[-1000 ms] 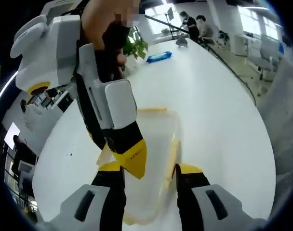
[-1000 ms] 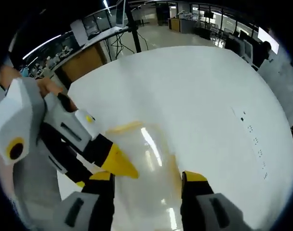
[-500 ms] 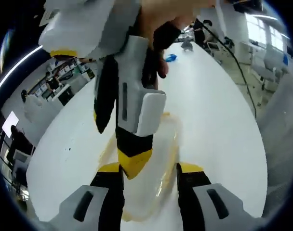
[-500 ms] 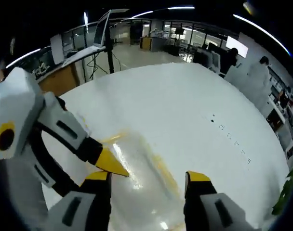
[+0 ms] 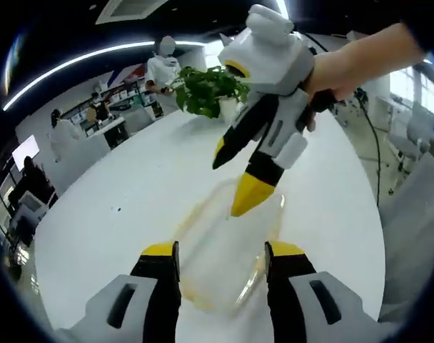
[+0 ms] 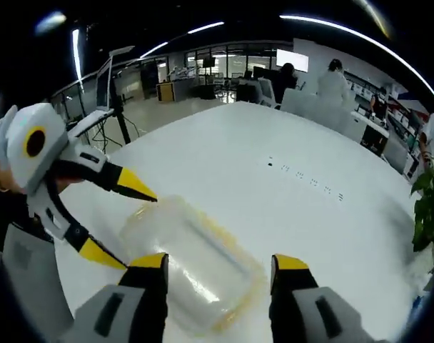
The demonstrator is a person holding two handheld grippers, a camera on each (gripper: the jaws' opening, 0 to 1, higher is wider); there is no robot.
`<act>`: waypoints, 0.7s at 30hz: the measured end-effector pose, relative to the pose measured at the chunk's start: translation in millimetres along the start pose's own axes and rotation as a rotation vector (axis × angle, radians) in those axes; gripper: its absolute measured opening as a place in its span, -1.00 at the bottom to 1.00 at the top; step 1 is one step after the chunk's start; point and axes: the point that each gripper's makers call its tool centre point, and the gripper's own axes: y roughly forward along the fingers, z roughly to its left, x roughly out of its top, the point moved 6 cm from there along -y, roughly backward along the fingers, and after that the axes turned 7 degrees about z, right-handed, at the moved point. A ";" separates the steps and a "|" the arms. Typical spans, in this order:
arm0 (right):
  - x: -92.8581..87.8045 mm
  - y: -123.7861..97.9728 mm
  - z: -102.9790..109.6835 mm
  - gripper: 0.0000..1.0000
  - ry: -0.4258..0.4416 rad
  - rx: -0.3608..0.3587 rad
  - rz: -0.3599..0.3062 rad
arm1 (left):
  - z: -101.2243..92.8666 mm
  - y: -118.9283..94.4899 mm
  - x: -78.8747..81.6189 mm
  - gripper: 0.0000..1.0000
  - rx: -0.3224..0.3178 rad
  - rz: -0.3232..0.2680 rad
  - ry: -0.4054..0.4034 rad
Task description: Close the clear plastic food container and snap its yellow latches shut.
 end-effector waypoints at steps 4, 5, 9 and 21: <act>-7.0 -0.4 0.2 0.12 0.091 0.013 -0.018 | 6.2 -0.2 -7.4 -0.06 -0.008 -0.011 -0.160; -9.4 -0.3 -0.4 0.12 0.104 0.011 -0.021 | 9.0 -0.3 -9.8 -0.05 0.000 -0.009 -0.189; -16.7 2.4 0.3 0.10 0.133 0.016 -0.013 | 17.9 0.5 -17.4 -0.05 0.037 0.006 -0.251; -32.8 8.6 6.1 -0.10 0.302 0.078 0.016 | 23.9 10.0 -36.7 -0.17 0.043 0.017 -0.553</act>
